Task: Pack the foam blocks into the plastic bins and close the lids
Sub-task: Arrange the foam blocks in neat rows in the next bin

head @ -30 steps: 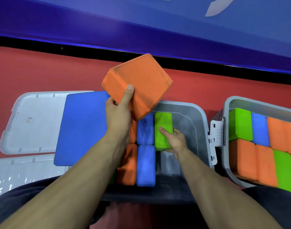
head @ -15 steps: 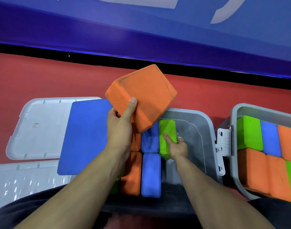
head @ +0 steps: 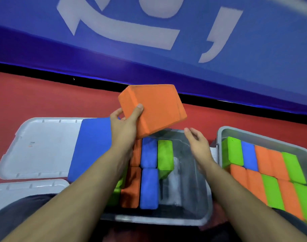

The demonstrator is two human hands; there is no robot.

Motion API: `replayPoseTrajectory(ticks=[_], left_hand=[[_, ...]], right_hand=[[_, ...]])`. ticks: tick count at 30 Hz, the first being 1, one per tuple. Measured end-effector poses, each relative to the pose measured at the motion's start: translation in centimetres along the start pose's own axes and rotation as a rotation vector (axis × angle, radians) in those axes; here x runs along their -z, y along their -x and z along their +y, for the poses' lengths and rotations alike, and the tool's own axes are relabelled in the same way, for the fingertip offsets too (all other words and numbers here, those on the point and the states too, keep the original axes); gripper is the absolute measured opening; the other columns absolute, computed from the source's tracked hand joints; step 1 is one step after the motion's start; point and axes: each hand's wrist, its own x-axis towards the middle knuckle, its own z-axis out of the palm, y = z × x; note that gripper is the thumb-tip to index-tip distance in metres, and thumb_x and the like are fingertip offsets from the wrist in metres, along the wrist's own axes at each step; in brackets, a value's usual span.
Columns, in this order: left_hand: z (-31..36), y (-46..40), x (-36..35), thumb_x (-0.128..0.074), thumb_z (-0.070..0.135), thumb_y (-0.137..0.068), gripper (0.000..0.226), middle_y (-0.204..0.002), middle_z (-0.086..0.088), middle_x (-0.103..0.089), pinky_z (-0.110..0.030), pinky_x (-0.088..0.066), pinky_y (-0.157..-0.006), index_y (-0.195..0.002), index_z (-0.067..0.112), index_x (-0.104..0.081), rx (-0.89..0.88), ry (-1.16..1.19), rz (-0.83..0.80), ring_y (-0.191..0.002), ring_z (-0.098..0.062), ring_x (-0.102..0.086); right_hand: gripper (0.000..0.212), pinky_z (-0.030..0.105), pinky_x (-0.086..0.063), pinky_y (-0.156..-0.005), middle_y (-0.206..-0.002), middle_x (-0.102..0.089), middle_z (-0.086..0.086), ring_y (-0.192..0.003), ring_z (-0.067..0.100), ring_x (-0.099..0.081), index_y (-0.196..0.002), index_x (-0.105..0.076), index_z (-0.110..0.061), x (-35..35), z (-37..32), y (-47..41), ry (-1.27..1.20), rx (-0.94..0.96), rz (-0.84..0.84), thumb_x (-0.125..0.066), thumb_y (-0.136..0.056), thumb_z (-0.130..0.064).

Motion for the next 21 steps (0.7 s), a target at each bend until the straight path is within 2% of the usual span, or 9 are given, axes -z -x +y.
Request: replayPoseTrajectory(ticks=[4,8,11,14,17,19,21], left_hand=[[1.7,2.4,0.8,-0.086,0.045,-0.075,0.072,-0.109,0.001,-0.070,-0.021,-0.052,-0.073,-0.132,0.021,-0.048,-0.071,-0.129,-0.064,-0.089,-0.005,-0.071],[1.8,5.4,1.9,-0.087,0.056,-0.066,0.079,-0.111,0.004,-0.070,-0.031,-0.056,-0.086,-0.129,0.018,-0.057,-0.051,-0.342,-0.172,-0.096,-0.009,-0.070],[0.3,7.1,1.8,-0.086,0.056,-0.068,0.064,-0.107,0.006,-0.073,-0.027,-0.056,-0.079,-0.117,0.019,-0.067,-0.021,-0.489,-0.293,-0.091,-0.007,-0.071],[-1.8,7.7,1.2,-0.088,0.054,-0.068,0.059,-0.099,0.009,-0.074,-0.023,-0.055,-0.077,-0.113,0.021,-0.066,-0.010,-0.618,-0.392,-0.087,-0.004,-0.070],[-3.8,7.5,0.9,-0.087,0.068,-0.056,0.074,-0.098,0.012,-0.075,-0.035,-0.058,-0.088,-0.115,0.029,-0.064,-0.002,-0.733,-0.464,-0.087,-0.005,-0.073],[-4.9,7.8,0.5,-0.085,0.056,-0.071,0.060,-0.095,0.011,-0.075,-0.037,-0.060,-0.086,-0.121,0.029,-0.065,0.036,-0.680,-0.535,-0.087,-0.009,-0.074],[-6.1,8.5,0.0,-0.078,0.039,-0.087,0.050,-0.093,0.002,-0.070,-0.047,-0.059,-0.089,-0.132,0.024,-0.062,0.127,-0.575,-0.613,-0.092,-0.026,-0.074]], right_hand=[[0.055,0.024,-0.039,-0.105,-0.134,-0.059,-0.011,-0.124,0.006,-0.054,-0.141,-0.056,-0.022,5.7,-4.6,4.8,0.142,0.105,-0.056,-0.066,-0.094,-0.048],[0.036,0.037,-0.051,-0.102,-0.124,-0.069,-0.009,-0.121,0.012,-0.063,-0.123,-0.068,-0.025,8.3,-5.7,8.6,0.073,-0.004,-0.172,-0.064,-0.095,-0.047],[0.030,0.045,-0.055,-0.099,-0.116,-0.075,-0.003,-0.111,0.014,-0.070,-0.117,-0.071,-0.018,7.1,-4.9,10.4,-0.033,-0.065,-0.250,-0.063,-0.097,-0.039],[0.047,0.044,-0.059,-0.093,-0.110,-0.077,-0.001,-0.107,0.016,-0.072,-0.114,-0.072,-0.021,5.7,-3.3,11.5,-0.089,-0.117,-0.218,-0.074,-0.078,-0.051],[0.072,0.040,-0.063,-0.080,-0.113,-0.072,-0.005,-0.107,0.017,-0.070,-0.124,-0.067,-0.031,5.2,-2.9,11.6,-0.044,-0.202,-0.301,-0.070,-0.066,-0.072],[0.077,0.037,-0.064,-0.074,-0.112,-0.071,-0.008,-0.105,0.016,-0.070,-0.123,-0.067,-0.030,5.4,-2.6,11.3,-0.003,-0.227,-0.336,-0.069,-0.065,-0.079],[0.076,0.030,-0.061,-0.067,-0.097,-0.077,-0.008,-0.089,0.009,-0.073,-0.107,-0.073,-0.021,5.6,-2.0,11.1,0.087,-0.195,-0.301,-0.068,-0.062,-0.082]])
